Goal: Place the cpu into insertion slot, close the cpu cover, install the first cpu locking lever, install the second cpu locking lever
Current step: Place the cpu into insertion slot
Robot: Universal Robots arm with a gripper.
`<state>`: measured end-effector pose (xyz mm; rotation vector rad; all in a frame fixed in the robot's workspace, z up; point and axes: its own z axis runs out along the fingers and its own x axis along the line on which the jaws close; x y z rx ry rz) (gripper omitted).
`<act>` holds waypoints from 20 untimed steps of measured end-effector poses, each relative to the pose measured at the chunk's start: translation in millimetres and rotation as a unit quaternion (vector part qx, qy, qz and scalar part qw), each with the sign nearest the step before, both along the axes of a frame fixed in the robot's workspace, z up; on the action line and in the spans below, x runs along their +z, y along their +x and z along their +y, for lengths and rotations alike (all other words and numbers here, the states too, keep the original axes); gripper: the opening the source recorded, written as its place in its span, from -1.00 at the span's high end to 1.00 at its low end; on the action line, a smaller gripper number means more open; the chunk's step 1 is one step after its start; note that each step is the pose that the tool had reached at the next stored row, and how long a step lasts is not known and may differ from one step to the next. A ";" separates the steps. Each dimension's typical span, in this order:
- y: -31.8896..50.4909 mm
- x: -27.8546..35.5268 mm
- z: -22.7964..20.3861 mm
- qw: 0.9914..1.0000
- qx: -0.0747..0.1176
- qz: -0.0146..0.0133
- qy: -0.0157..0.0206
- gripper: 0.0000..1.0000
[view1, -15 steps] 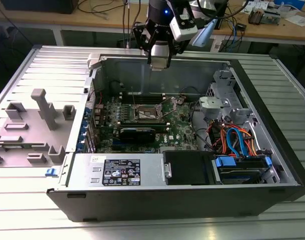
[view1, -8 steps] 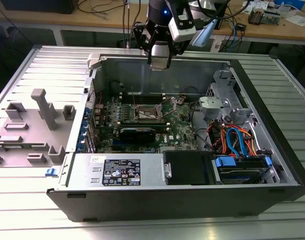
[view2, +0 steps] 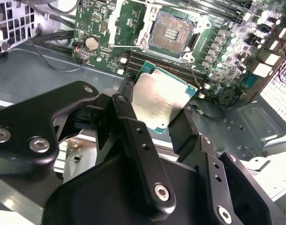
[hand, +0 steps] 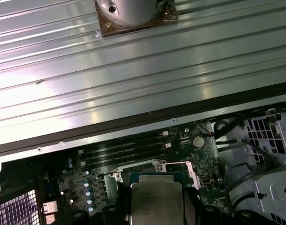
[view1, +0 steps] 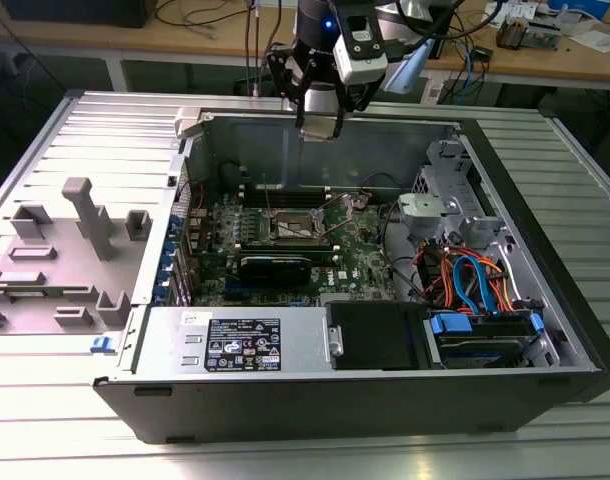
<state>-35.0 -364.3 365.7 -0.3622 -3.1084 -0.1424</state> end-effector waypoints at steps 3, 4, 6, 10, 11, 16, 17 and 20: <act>0.0 -0.5 0.0 1.000 -0.015 0.000 0.000 -0.09; -0.4 -0.6 -0.5 1.000 -0.016 0.000 0.000 -0.09; -0.8 -1.1 -1.7 1.000 -0.021 0.000 0.000 -0.09; -0.8 -3.1 -1.7 0.999 -0.048 0.000 0.000 -0.09; -0.8 -3.6 -1.7 0.998 -0.055 0.000 0.000 -0.09; -0.8 -5.0 -1.7 0.997 -0.081 0.001 0.000 -0.09; -0.8 -5.2 -1.7 0.996 -0.087 0.001 0.000 -0.09; -0.8 -5.3 -1.7 0.996 -0.090 0.001 0.000 -0.09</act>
